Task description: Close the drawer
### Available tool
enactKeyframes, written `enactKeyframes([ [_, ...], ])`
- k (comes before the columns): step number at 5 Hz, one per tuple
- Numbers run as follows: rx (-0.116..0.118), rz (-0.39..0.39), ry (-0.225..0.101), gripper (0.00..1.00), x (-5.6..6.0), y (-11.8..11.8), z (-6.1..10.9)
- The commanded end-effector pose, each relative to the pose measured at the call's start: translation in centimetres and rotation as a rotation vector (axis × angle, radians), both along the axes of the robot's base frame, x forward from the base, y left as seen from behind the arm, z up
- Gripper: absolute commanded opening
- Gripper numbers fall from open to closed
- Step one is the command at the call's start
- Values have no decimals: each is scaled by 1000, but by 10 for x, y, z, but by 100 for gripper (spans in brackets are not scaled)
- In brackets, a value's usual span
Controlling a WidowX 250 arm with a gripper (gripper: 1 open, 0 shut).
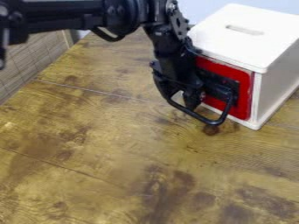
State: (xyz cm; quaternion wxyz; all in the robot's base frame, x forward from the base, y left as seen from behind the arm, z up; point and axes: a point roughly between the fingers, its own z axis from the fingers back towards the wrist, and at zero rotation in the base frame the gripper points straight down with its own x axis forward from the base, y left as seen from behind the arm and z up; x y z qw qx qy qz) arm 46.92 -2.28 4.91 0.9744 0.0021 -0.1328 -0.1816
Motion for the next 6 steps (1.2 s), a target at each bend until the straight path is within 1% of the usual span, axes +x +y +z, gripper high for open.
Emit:
enactKeyframes([
  [1, -17, -29, -37, 100, 4, 8, 13],
  [2, -38, -40, -21, 100, -2, 3, 14],
  [4, -65, -58, 7, 100, -8, -5, 17],
  [5, -74, -47, 16, 100, -8, -16, 31],
  [6, -80, -45, 24, 100, -10, -29, 47],
])
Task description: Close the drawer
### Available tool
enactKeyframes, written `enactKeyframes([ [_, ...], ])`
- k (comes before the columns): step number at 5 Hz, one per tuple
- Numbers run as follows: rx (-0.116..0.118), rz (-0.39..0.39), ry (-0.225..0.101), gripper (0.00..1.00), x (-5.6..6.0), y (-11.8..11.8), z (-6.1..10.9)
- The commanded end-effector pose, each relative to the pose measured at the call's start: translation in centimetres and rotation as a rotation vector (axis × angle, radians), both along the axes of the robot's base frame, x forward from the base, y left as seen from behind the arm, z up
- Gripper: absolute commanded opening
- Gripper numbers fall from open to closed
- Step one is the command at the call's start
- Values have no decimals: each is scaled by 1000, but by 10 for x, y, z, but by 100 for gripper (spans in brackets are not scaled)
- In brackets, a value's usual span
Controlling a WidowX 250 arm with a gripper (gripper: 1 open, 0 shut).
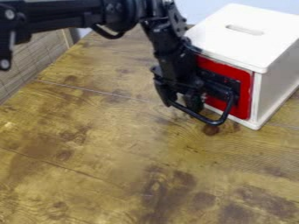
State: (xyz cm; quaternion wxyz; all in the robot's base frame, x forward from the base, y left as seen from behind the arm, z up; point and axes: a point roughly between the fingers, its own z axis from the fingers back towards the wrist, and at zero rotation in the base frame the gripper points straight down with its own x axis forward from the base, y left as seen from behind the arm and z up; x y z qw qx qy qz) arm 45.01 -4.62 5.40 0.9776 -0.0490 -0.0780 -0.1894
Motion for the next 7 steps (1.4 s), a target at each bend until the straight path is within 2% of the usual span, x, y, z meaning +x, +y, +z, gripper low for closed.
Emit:
enactKeyframes([
  [1, -16, -16, -101, 100, 6, -7, 48],
  [3, -38, 3, -95, 100, 2, 0, 55],
  [4, -40, -3, -91, 100, 0, 9, 68],
  [5, -40, 0, -90, 100, -3, 15, 71],
  [6, -35, -4, -84, 100, -4, 19, 63],
  [7, -25, 42, -76, 100, -10, 17, 57],
])
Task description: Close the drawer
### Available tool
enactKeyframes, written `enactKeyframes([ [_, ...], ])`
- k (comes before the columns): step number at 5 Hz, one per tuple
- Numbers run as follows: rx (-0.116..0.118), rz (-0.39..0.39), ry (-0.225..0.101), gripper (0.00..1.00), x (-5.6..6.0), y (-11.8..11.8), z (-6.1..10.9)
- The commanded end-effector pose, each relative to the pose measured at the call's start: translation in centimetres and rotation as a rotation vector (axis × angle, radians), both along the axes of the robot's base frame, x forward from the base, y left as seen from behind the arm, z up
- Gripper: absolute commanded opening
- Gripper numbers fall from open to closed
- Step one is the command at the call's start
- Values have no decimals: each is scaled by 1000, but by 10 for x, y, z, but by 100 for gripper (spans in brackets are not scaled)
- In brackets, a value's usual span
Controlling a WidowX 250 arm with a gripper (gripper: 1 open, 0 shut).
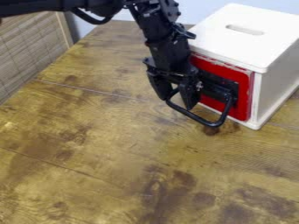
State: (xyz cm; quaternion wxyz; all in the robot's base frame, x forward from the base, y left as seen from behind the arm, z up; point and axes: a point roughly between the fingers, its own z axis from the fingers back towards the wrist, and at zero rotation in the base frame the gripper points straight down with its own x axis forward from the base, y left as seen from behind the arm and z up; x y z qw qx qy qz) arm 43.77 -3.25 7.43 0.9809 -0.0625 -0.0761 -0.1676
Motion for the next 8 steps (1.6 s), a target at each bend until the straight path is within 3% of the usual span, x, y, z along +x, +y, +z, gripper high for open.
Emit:
enactKeyframes([
  [1, 15, 49, -78, 100, -5, 3, 33],
  [2, 26, 98, -72, 100, -11, 4, 28],
  [4, 48, 130, -53, 100, -12, -6, 7],
  [6, 70, 200, -29, 100, -12, 8, -6],
  [8, 92, 132, -13, 100, -11, -17, -4],
])
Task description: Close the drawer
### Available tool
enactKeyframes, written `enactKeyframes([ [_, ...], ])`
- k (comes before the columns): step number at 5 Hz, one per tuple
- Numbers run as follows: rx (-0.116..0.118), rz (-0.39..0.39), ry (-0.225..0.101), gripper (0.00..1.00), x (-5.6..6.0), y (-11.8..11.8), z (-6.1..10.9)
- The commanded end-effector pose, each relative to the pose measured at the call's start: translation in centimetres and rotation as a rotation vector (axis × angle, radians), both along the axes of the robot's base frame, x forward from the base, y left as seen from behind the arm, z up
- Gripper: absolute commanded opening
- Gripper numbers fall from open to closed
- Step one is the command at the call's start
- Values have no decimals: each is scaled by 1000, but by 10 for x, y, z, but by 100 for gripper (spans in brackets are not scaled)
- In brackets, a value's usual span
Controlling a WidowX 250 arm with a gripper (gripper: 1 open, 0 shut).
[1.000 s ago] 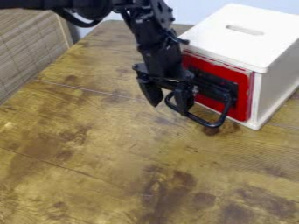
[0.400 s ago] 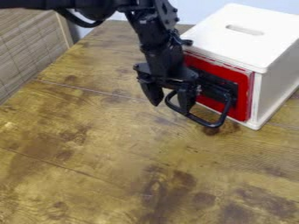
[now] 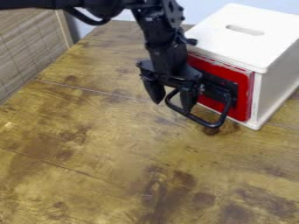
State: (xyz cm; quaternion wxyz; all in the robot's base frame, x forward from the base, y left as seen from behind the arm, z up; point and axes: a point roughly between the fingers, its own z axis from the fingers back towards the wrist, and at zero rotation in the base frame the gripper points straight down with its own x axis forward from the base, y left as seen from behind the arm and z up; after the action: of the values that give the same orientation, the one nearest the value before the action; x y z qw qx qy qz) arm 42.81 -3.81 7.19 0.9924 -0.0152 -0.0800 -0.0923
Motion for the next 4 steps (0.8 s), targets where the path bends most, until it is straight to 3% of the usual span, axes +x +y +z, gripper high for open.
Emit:
enactKeyframes([
  [1, 19, -54, 7, 100, -1, -20, -1],
  [3, 28, 18, 22, 100, 2, -19, -6],
  [4, 31, 94, 28, 100, -1, -16, -7],
])
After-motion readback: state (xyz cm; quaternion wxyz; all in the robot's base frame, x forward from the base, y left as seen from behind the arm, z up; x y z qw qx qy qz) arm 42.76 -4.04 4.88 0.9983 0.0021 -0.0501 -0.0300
